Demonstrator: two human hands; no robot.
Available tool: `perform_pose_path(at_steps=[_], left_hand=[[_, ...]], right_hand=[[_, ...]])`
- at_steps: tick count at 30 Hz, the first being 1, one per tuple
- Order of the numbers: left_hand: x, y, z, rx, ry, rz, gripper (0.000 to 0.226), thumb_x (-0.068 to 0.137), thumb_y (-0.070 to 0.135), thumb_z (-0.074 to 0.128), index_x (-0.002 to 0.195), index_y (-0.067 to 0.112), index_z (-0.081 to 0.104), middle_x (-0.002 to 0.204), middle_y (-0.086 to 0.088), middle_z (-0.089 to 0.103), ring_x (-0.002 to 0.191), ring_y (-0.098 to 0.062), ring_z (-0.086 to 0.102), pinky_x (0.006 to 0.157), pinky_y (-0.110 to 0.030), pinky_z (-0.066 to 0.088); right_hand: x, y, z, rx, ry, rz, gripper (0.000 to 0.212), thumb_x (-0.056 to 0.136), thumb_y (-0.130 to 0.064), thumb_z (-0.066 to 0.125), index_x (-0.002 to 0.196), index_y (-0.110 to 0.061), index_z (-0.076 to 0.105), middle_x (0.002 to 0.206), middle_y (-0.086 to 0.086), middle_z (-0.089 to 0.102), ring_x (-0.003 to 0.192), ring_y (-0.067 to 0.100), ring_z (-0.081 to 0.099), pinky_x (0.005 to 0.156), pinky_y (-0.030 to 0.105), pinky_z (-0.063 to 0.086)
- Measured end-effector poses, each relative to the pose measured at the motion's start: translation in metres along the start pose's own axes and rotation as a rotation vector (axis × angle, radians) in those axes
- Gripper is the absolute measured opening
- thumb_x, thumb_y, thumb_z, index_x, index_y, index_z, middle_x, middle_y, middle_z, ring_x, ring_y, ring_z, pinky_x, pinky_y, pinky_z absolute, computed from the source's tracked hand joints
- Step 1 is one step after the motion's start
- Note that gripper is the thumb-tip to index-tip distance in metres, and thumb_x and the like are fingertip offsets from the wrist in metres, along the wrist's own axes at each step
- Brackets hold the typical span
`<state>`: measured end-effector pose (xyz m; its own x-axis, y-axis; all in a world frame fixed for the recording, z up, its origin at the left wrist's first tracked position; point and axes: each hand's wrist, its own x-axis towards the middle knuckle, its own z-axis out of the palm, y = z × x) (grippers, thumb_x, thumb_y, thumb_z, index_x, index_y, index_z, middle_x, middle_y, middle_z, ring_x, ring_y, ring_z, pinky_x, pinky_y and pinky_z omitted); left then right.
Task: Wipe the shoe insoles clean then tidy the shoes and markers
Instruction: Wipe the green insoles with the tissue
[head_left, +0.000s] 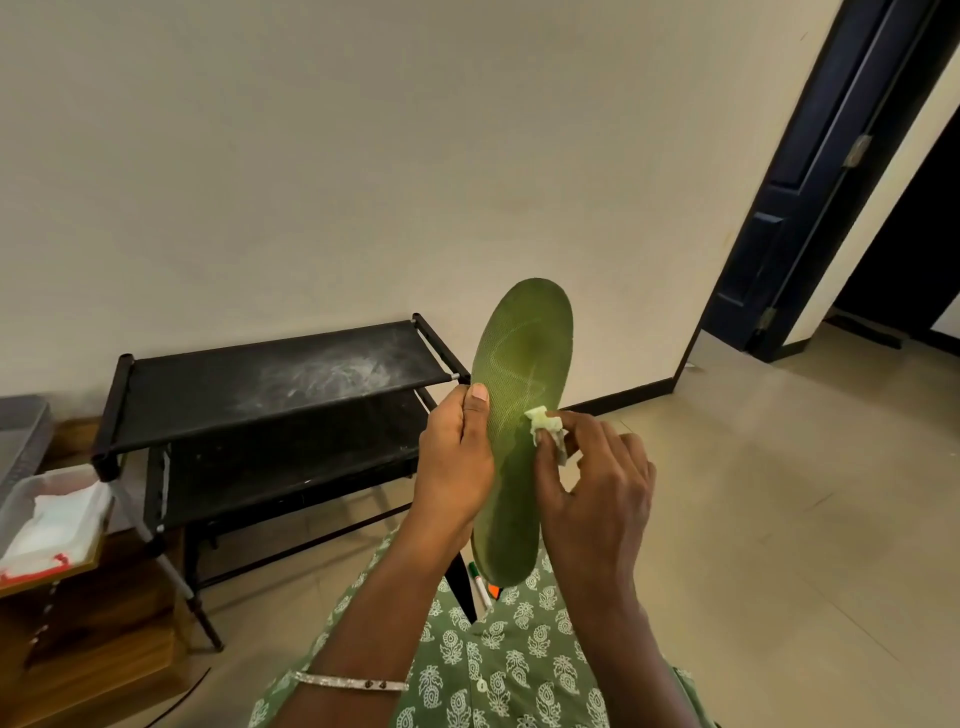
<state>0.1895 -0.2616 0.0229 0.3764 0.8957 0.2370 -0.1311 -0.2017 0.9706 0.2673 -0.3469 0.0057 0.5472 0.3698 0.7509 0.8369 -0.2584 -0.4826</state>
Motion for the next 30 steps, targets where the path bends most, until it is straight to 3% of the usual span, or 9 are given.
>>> perform_pose_path(at_steps=[3,9,12,14,16,20,23,26,30], left_hand=[[0.000,0.001,0.001,0.012,-0.003,0.011,0.043,0.107,0.042,0.037,0.092,0.009,0.059,0.083,-0.019,0.063,0.072,-0.023,0.055,0.073,-0.053,0.051],[0.000,0.001,-0.001,-0.018,0.001,-0.031,0.038,0.107,0.038,0.040,0.081,0.017,0.057,0.070,0.000,0.057,0.069,-0.017,0.052,0.072,-0.046,0.048],[0.000,0.002,-0.002,-0.007,-0.006,-0.008,0.041,0.105,0.045,0.039,0.088,0.015,0.061,0.079,-0.012,0.063,0.072,-0.025,0.056,0.078,-0.055,0.051],[-0.001,0.002,-0.002,-0.010,-0.010,0.004,0.051,0.098,0.058,0.039,0.093,0.013,0.061,0.089,-0.022,0.065,0.078,-0.042,0.058,0.080,-0.060,0.051],[-0.001,0.002,-0.001,-0.001,-0.011,0.011,0.060,0.090,0.067,0.038,0.095,0.012,0.061,0.094,-0.026,0.064,0.087,-0.046,0.060,0.082,-0.062,0.050],[-0.002,0.003,-0.001,0.016,0.001,0.007,0.047,0.104,0.049,0.037,0.092,0.009,0.059,0.087,-0.023,0.062,0.072,-0.033,0.054,0.077,-0.055,0.051],[-0.001,0.002,-0.002,0.025,0.012,-0.007,0.039,0.107,0.040,0.039,0.083,0.013,0.055,0.072,-0.006,0.057,0.069,-0.017,0.051,0.071,-0.046,0.047],[0.001,0.001,-0.005,0.023,0.011,-0.024,0.044,0.103,0.046,0.041,0.084,0.010,0.055,0.071,-0.005,0.055,0.069,-0.019,0.050,0.071,-0.050,0.047],[0.000,0.001,-0.005,0.018,-0.020,-0.004,0.043,0.104,0.046,0.040,0.088,0.010,0.057,0.076,-0.005,0.059,0.072,-0.017,0.054,0.072,-0.049,0.048]], right_hand=[[-0.006,-0.008,0.003,0.057,-0.023,-0.031,0.021,0.087,-0.023,0.068,0.107,-0.018,0.068,0.096,-0.004,0.069,0.084,0.016,0.054,0.076,0.031,0.039],[-0.013,-0.017,0.005,0.088,-0.060,-0.121,0.023,0.089,-0.031,0.059,0.107,-0.021,0.070,0.094,-0.006,0.069,0.085,0.015,0.054,0.076,0.034,0.042],[-0.004,-0.009,0.001,0.040,-0.032,-0.081,0.028,0.092,-0.038,0.056,0.105,-0.019,0.071,0.091,-0.006,0.069,0.083,0.015,0.052,0.074,0.031,0.036],[0.003,-0.001,-0.002,0.006,0.000,-0.031,0.021,0.091,-0.031,0.065,0.104,-0.017,0.072,0.089,-0.004,0.070,0.082,0.017,0.053,0.074,0.030,0.033],[0.006,0.004,-0.003,0.002,0.006,0.016,0.018,0.087,-0.023,0.074,0.104,-0.016,0.072,0.088,-0.004,0.070,0.081,0.018,0.054,0.074,0.030,0.033],[0.000,-0.002,0.001,0.049,-0.021,-0.035,0.019,0.087,-0.020,0.073,0.105,-0.015,0.073,0.089,-0.004,0.069,0.082,0.013,0.049,0.075,0.029,0.034],[-0.011,-0.018,0.005,0.096,-0.049,-0.134,0.023,0.090,-0.028,0.060,0.105,-0.016,0.072,0.090,-0.005,0.068,0.083,0.008,0.046,0.075,0.028,0.036],[-0.015,-0.022,0.005,0.094,-0.070,-0.189,0.025,0.091,-0.030,0.055,0.105,-0.019,0.073,0.091,-0.006,0.068,0.082,0.015,0.054,0.075,0.033,0.042],[-0.004,-0.012,0.003,0.034,-0.042,-0.131,0.020,0.090,-0.033,0.064,0.103,-0.022,0.074,0.087,-0.007,0.067,0.081,0.016,0.051,0.074,0.034,0.039]])
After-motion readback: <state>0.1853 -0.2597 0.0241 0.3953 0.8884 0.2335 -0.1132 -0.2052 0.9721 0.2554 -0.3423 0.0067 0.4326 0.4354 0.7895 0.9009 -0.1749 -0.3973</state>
